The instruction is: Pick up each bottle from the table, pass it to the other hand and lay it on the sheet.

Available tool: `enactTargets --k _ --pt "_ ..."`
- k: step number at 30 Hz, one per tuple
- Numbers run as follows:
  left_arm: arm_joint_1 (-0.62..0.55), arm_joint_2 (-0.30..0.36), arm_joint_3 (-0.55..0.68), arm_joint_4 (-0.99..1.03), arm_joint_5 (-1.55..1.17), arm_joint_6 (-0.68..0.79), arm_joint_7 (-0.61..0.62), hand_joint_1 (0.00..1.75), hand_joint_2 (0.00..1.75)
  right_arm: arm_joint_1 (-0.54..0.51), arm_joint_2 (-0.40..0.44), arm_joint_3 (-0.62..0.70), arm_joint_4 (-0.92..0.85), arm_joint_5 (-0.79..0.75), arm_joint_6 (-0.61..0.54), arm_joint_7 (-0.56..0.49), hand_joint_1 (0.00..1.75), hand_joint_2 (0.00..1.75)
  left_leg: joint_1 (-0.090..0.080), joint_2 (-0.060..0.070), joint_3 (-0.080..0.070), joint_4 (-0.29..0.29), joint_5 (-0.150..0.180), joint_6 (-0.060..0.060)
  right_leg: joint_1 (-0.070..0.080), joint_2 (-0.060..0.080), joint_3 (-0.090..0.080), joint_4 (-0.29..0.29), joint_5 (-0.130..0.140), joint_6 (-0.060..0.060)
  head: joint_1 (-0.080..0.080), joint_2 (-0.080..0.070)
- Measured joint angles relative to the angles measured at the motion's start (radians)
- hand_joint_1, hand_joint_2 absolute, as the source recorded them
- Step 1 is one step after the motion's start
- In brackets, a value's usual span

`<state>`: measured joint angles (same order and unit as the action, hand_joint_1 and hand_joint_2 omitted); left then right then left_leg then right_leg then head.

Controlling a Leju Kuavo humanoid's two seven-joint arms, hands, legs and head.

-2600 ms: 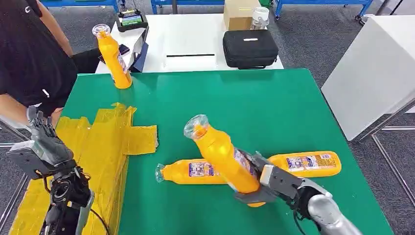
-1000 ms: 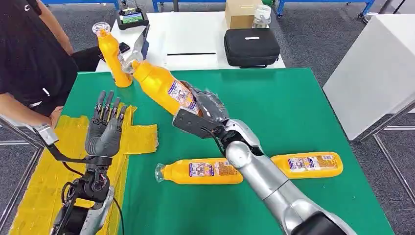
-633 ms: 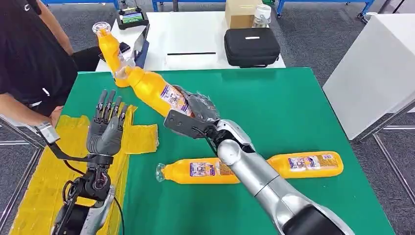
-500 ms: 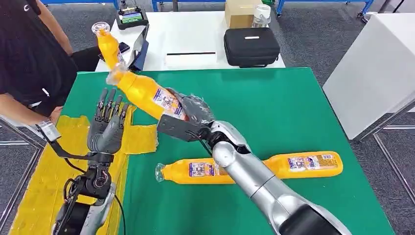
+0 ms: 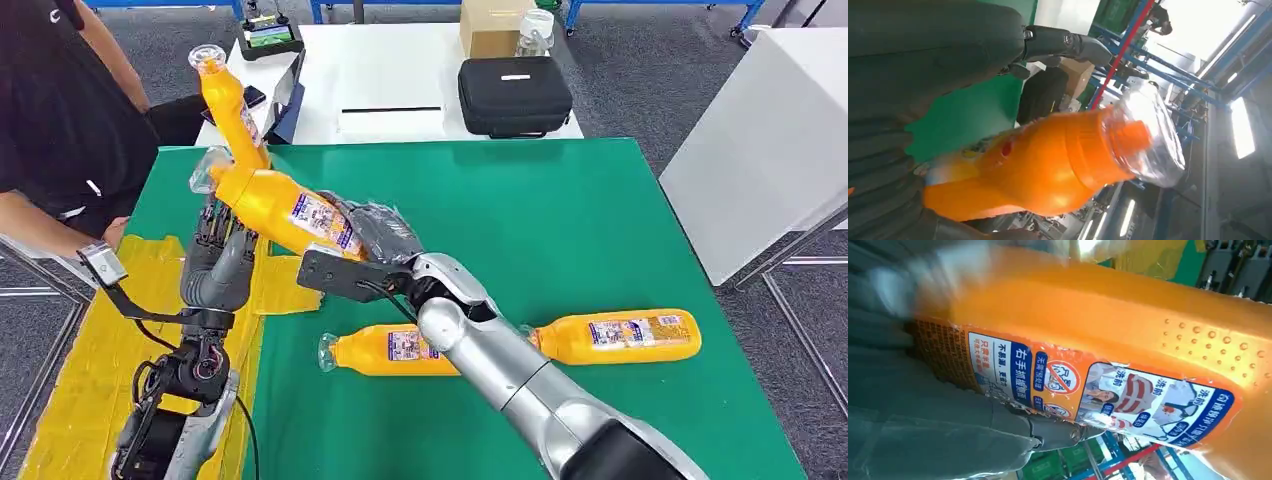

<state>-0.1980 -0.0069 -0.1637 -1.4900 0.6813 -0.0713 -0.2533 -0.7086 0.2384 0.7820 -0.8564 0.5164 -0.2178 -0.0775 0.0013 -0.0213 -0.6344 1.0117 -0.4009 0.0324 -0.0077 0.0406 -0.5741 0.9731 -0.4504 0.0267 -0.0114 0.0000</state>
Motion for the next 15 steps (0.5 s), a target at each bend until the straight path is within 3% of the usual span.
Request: enactTargets --k 13,15 --pt "-0.028 -0.021 0.001 0.018 0.005 -0.01 0.011 0.0 1.75 0.003 0.047 0.074 -0.02 0.081 0.027 0.071 1.75 1.75 0.0 0.001 -0.001 0.001 0.0 0.0 0.0 0.0 0.0 -0.001 0.0 0.0 0.0 0.0" --pt "-0.03 -0.022 0.001 0.018 -0.013 0.0 0.003 0.0 1.75 0.001 0.06 0.079 -0.022 0.074 0.031 0.078 1.75 1.75 -0.003 0.0 -0.001 0.003 -0.002 0.001 -0.007 0.0 0.0 -0.001 0.0 0.001 0.0 0.0"
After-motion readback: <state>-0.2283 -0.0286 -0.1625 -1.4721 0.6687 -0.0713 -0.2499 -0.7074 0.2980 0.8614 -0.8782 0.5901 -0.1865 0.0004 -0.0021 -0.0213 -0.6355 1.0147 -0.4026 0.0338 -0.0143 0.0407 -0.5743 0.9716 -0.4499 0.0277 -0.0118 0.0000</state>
